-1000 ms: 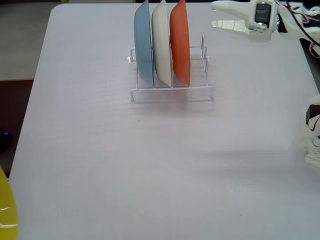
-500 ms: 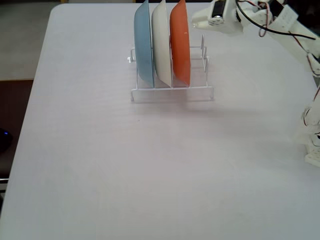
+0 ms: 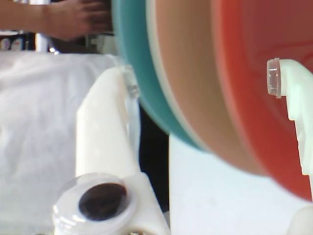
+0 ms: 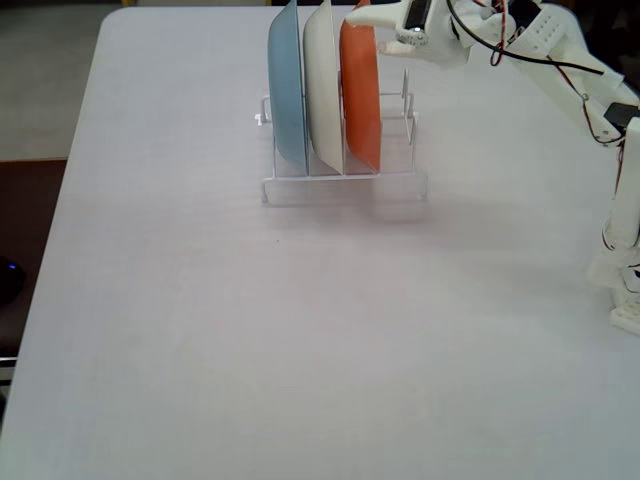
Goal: Would you please take all the plates for me?
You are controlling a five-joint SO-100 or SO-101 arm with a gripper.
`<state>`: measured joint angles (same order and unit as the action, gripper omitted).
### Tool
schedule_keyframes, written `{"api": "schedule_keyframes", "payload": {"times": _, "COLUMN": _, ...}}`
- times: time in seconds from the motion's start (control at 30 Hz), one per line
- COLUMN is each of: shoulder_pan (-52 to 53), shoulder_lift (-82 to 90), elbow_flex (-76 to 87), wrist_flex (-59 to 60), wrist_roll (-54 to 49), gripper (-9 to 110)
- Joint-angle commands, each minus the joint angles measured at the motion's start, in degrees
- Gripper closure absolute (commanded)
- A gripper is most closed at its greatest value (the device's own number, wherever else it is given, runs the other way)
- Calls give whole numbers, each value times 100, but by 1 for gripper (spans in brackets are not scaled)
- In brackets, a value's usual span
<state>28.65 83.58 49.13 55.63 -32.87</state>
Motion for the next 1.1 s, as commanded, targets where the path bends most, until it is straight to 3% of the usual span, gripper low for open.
{"api": "schedule_keyframes", "payload": {"times": 0.0, "shoulder_pan": -44, "shoulder_lift": -53, "elbow_flex": -563, "wrist_flex": 9, "wrist_roll": 70, "gripper": 75}}
{"api": "schedule_keyframes", "payload": {"times": 0.2, "shoulder_pan": -141, "shoulder_lift": -352, "elbow_flex": -1046, "wrist_flex": 88, "wrist_roll": 237, "gripper": 102}}
{"api": "schedule_keyframes", "payload": {"times": 0.5, "shoulder_pan": -88, "shoulder_lift": -229, "elbow_flex": -2900, "wrist_flex": 1283, "wrist_roll": 79, "gripper": 102}}
{"api": "schedule_keyframes", "payload": {"times": 0.83, "shoulder_pan": -475, "shoulder_lift": 1608, "elbow_flex": -2522, "wrist_flex": 1195, "wrist_roll": -9, "gripper": 102}}
{"api": "schedule_keyframes", "payload": {"times": 1.07, "shoulder_pan": -1292, "shoulder_lift": 3015, "elbow_flex": -1556, "wrist_flex": 765, "wrist_roll": 519, "gripper": 102}}
